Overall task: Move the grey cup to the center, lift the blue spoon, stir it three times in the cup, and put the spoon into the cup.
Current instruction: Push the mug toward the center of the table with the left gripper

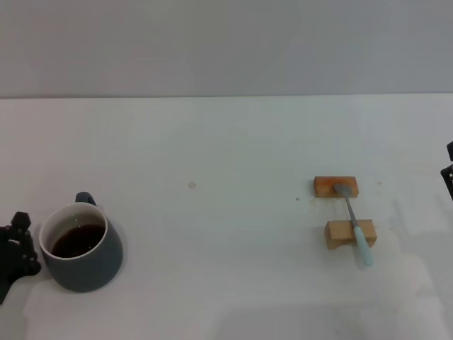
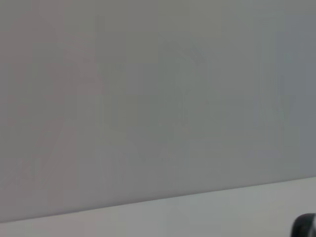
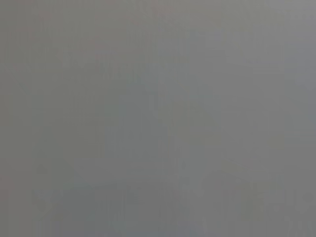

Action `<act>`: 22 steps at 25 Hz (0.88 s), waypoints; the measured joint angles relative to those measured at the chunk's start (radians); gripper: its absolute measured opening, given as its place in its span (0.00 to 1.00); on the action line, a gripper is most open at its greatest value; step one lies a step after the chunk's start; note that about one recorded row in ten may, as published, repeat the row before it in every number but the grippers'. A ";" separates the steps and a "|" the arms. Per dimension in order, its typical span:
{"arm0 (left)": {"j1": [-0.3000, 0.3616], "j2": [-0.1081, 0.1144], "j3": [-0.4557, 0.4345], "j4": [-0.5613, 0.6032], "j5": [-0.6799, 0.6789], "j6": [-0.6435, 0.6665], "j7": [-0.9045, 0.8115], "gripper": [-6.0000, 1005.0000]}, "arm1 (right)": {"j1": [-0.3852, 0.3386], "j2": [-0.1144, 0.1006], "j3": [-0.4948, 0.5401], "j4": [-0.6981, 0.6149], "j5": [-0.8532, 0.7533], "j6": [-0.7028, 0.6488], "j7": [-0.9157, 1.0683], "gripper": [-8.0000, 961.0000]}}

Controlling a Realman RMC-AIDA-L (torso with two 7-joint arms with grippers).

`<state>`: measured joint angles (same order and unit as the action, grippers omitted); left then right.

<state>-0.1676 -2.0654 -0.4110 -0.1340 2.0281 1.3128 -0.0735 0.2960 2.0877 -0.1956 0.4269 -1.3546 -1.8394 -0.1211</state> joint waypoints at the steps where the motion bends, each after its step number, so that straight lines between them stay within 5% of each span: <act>1: -0.003 0.000 0.008 -0.002 0.000 0.000 0.000 0.02 | 0.000 0.000 0.000 0.000 0.000 0.000 0.000 0.82; 22: -0.026 -0.004 0.133 -0.045 0.002 0.001 0.000 0.04 | 0.006 0.000 -0.001 0.003 0.000 0.001 0.000 0.82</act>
<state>-0.1932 -2.0694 -0.2780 -0.1788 2.0301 1.3142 -0.0736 0.3020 2.0877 -0.1963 0.4298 -1.3546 -1.8381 -0.1212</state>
